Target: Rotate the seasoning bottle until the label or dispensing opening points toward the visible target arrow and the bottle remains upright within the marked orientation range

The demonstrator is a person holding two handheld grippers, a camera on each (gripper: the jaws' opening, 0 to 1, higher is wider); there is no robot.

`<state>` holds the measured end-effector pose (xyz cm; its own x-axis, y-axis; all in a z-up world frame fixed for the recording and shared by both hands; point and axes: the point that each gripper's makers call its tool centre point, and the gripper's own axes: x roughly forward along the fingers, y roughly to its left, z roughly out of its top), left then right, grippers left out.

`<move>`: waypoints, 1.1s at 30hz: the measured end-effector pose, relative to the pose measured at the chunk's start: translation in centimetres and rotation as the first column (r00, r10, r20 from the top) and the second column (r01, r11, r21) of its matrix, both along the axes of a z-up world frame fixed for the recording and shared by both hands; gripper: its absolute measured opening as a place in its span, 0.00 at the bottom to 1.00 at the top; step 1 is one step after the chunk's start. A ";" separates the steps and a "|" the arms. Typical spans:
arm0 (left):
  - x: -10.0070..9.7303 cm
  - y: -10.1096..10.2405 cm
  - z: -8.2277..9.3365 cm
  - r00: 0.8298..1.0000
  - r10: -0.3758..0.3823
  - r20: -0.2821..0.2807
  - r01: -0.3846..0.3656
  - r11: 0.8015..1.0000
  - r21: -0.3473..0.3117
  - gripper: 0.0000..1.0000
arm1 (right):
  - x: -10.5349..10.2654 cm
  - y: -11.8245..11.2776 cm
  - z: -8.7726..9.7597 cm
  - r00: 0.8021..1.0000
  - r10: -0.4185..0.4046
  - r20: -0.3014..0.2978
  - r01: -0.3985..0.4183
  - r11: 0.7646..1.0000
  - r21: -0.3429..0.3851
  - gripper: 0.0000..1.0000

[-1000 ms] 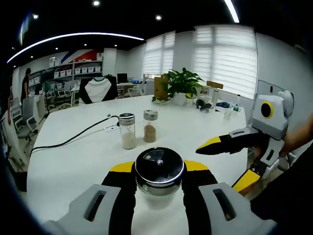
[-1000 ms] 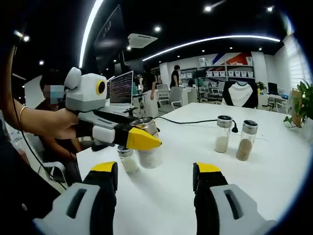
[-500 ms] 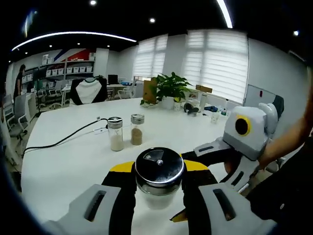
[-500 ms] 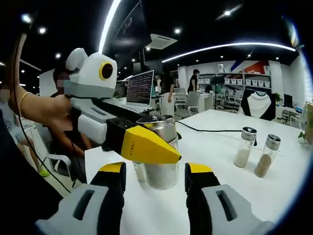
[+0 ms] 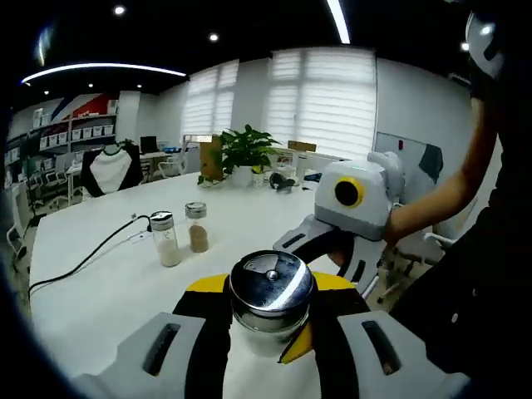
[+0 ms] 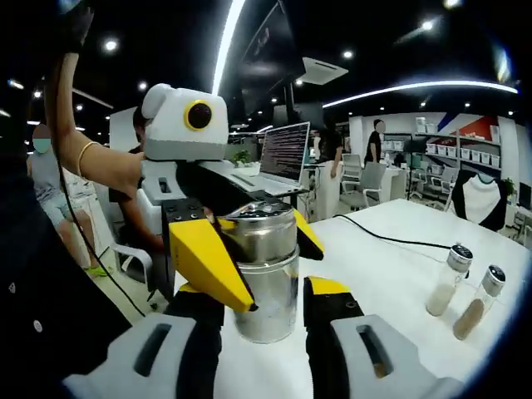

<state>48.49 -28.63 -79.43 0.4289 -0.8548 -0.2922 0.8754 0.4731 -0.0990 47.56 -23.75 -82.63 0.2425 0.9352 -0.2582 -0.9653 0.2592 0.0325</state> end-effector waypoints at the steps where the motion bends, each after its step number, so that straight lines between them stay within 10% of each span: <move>1: 0.0 0.2 0.1 1.000 -0.001 -0.007 0.001 1.000 -0.005 0.37 | -0.4 0.1 0.0 1.000 0.008 -0.009 -0.009 1.000 -0.009 0.32; 11: 0.5 0.3 0.5 0.999 0.006 0.033 -0.006 1.000 -0.002 0.37 | 0.7 -0.2 0.2 0.990 -0.140 0.007 0.140 0.989 -0.049 0.31; 19: 2.5 0.4 1.1 0.989 0.143 0.031 -0.142 0.989 -0.030 0.37 | 3.1 -0.8 0.7 0.946 -0.320 0.056 0.323 0.944 -0.059 0.31; 25: 4.2 0.5 1.4 0.955 0.296 -0.033 -0.298 0.948 -0.115 0.38 | 4.1 -1.0 0.8 0.913 -0.407 0.034 0.408 0.912 -0.035 0.31; 33: 5.4 1.2 2.2 0.866 0.498 -0.053 -0.499 0.852 -0.158 0.40 | 4.6 -0.9 1.7 0.875 -0.478 0.080 0.481 0.876 -0.026 0.31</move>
<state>53.89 -27.43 -77.18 0.8079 -0.5625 -0.1757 0.5249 0.8225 -0.2192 52.21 -24.61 -80.94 0.6768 0.6880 -0.2619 -0.7217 0.6903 -0.0516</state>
